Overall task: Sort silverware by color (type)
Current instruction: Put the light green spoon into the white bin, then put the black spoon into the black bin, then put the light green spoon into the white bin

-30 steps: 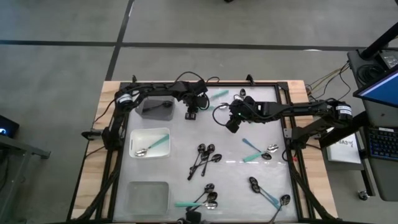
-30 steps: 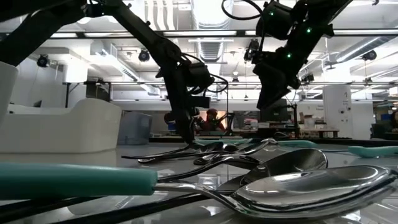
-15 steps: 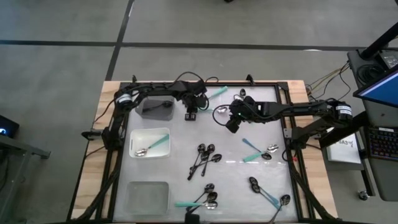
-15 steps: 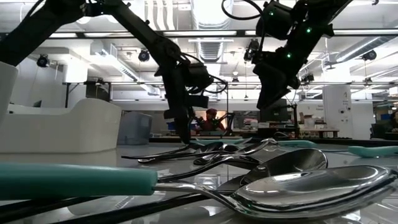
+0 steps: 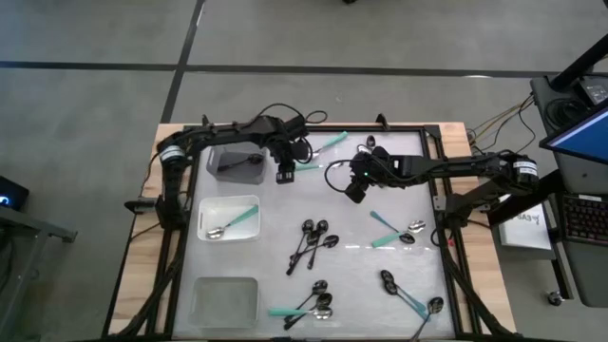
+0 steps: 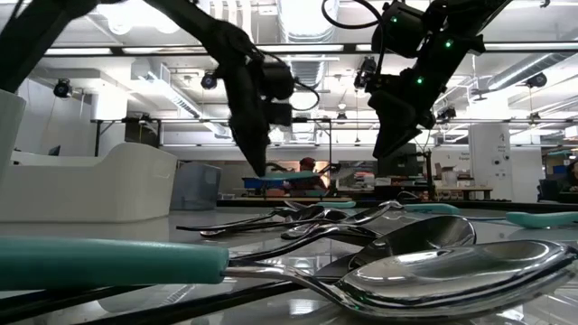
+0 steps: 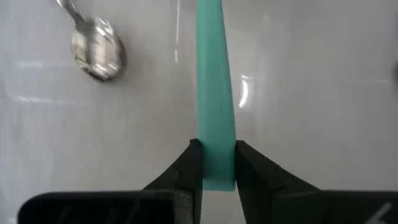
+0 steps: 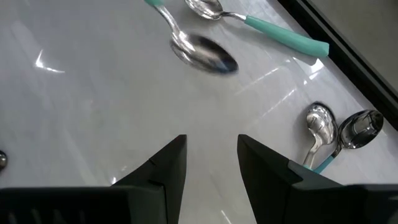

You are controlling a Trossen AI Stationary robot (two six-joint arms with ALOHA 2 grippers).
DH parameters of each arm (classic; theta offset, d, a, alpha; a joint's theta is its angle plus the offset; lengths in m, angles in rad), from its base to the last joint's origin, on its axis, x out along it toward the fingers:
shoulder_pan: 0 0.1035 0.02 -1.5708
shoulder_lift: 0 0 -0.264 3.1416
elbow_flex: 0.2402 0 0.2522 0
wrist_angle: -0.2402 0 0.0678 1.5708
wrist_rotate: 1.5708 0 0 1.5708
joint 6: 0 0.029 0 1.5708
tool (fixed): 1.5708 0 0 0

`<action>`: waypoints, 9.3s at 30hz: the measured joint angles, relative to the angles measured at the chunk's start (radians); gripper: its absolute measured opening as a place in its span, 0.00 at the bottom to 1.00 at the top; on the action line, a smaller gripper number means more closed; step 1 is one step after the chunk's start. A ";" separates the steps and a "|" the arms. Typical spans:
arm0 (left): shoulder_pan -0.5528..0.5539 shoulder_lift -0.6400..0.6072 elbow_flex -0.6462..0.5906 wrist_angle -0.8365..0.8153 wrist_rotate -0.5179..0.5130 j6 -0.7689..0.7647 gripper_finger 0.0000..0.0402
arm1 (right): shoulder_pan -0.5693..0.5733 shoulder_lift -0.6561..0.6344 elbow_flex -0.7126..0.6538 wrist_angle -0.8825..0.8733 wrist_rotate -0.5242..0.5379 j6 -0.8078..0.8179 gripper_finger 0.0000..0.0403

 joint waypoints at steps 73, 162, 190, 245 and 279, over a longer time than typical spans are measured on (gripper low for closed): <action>-0.561 -0.788 -0.778 0.482 -0.479 -0.788 0.31 | 0.003 0.000 0.000 0.105 -0.006 -0.007 0.33; -0.748 0.025 -0.069 0.121 -0.493 -1.147 0.01 | 0.047 0.000 -0.002 -0.068 -0.009 0.132 0.33; -0.384 -0.334 -0.119 -0.357 -0.966 -0.818 0.00 | 0.046 0.000 -0.106 0.081 0.051 0.179 0.33; 0.040 -0.679 -0.575 0.398 -0.049 -0.498 0.21 | -0.035 0.000 -0.138 0.311 0.127 -0.181 0.33; -0.777 -0.228 -0.565 0.680 0.464 -0.959 0.22 | -0.023 0.000 -0.141 0.150 -0.073 0.047 0.33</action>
